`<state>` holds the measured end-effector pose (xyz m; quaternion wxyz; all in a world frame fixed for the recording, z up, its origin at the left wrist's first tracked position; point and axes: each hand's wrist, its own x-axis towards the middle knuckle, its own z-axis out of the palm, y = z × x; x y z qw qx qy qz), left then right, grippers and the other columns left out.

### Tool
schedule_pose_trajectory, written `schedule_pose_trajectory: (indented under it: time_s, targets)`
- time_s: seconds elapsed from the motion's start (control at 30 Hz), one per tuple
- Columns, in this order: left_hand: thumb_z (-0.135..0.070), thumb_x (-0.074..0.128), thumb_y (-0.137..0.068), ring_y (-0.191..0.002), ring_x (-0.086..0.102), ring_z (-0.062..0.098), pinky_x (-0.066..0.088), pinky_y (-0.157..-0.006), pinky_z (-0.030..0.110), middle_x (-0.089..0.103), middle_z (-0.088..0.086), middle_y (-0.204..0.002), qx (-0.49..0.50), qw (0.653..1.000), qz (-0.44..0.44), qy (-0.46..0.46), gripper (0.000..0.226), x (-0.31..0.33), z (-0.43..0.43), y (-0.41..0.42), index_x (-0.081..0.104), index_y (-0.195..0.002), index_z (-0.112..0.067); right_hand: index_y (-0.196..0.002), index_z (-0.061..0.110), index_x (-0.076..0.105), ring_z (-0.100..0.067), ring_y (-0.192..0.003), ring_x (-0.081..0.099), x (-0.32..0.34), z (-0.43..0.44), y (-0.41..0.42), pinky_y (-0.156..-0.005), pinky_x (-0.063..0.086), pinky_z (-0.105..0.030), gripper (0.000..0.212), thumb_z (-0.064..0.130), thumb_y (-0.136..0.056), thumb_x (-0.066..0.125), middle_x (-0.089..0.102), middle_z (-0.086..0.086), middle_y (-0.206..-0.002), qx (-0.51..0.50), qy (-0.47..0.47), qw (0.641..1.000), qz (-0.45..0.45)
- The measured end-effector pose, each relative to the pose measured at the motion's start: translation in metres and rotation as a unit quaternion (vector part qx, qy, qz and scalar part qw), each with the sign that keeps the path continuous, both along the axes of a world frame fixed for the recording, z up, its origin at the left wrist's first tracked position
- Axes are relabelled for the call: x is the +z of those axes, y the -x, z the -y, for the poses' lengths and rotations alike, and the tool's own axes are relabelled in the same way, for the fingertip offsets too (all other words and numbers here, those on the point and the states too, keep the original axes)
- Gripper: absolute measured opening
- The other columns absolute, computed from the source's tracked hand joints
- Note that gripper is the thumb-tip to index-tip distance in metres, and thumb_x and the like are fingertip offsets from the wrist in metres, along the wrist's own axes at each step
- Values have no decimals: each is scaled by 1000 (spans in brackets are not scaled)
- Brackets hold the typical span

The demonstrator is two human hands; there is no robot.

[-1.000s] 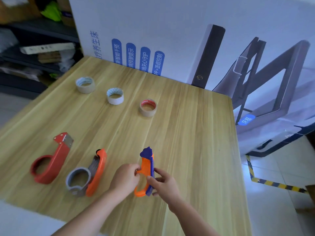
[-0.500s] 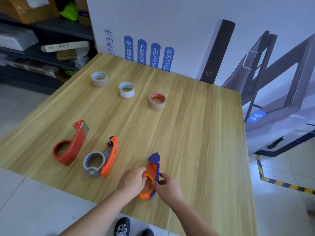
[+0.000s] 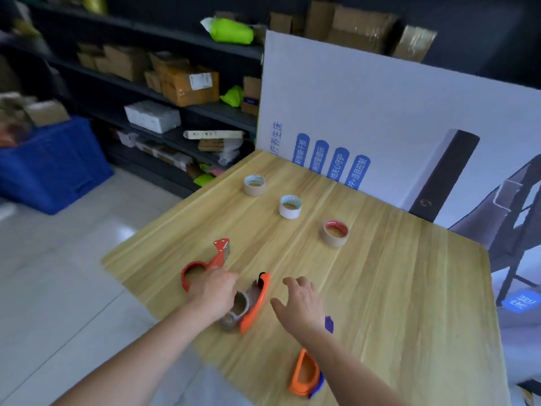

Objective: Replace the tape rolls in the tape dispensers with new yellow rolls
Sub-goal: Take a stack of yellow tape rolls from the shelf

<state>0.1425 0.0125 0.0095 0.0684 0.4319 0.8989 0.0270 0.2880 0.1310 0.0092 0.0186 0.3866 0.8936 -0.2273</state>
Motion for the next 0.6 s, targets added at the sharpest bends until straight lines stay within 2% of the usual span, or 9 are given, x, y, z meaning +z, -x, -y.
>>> schedule_pose_trajectory:
  time_s: [0.07,0.23,0.4,0.6]
  targets:
    - [-25,53,-87,-104,61,23,52,-78,35,64,-1,-105,30,999,-15,-11,20,14,20,24,65,-104,-22,-134,18,50,-26,-124,45,14,10,29,-102,40,-34,49,41,-91,54,52,-5,-132,43,-11,999,-14]
    - [-25,52,-88,-113,55,24,49,-83,35,60,0,-112,78,995,-58,-13,24,55,75,90,62,-110,-22,-136,21,48,-25,-126,44,47,46,112,-103,39,-36,52,37,-88,57,53,-3,-134,146,-67,987,-28]
    - [-18,49,-88,-108,56,25,47,-78,34,61,2,-107,101,988,-110,-23,18,95,139,163,61,-102,-18,-138,20,45,-26,-127,45,80,96,203,-104,39,-39,55,44,-89,56,51,-4,-137,213,-117,968,-55]
    - [-25,50,-92,-104,55,24,46,-73,37,59,2,-104,134,976,-167,-42,15,133,217,254,58,-101,-16,-137,18,44,-25,-129,41,110,160,314,-106,37,-38,54,44,-91,54,47,-3,-139,271,-170,943,-94]
